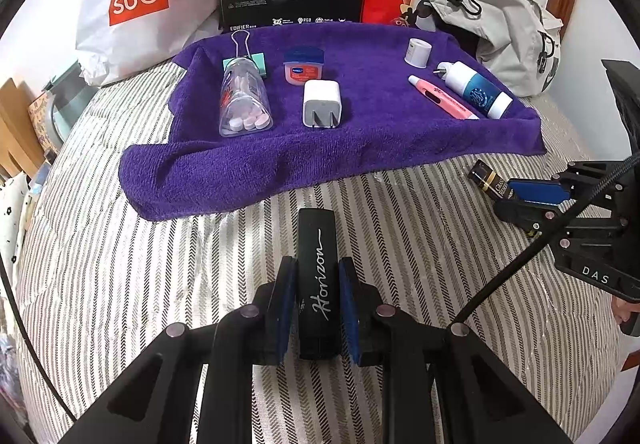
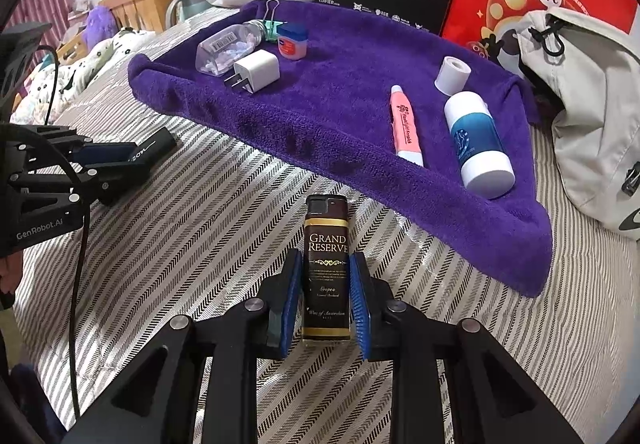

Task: Organize rigid objects
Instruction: 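Carry the Grand Reserve bottle onto the towel and release it while the left tool carries the Horizon case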

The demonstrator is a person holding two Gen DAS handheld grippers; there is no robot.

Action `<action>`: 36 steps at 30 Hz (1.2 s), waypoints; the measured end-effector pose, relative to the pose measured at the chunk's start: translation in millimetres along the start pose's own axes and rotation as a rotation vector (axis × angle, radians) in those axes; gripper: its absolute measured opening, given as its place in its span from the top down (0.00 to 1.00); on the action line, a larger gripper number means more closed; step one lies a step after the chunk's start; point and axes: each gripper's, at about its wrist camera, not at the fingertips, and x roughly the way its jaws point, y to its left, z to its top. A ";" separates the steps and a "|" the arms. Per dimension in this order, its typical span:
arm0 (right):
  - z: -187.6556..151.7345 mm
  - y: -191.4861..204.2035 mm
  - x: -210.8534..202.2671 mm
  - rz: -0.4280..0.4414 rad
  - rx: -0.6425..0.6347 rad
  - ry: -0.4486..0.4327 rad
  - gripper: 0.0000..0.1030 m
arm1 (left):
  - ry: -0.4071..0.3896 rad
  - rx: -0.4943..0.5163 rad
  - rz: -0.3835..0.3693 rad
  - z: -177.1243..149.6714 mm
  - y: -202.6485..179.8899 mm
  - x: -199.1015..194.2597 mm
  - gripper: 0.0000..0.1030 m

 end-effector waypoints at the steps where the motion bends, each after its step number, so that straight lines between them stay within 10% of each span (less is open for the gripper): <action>1: 0.6 -1.1 0.4 0.004 0.008 0.002 0.78 | 0.001 0.002 -0.002 0.2 0.9 -0.1 0.80; 18: -3.0 -21.4 -40.6 0.138 0.106 -0.035 0.77 | -0.055 -0.045 -0.088 25.2 22.8 -25.2 0.80; 36: 86.2 -58.2 -2.0 0.183 0.150 -0.083 0.77 | -0.048 -0.042 -0.078 67.3 40.2 -4.5 0.80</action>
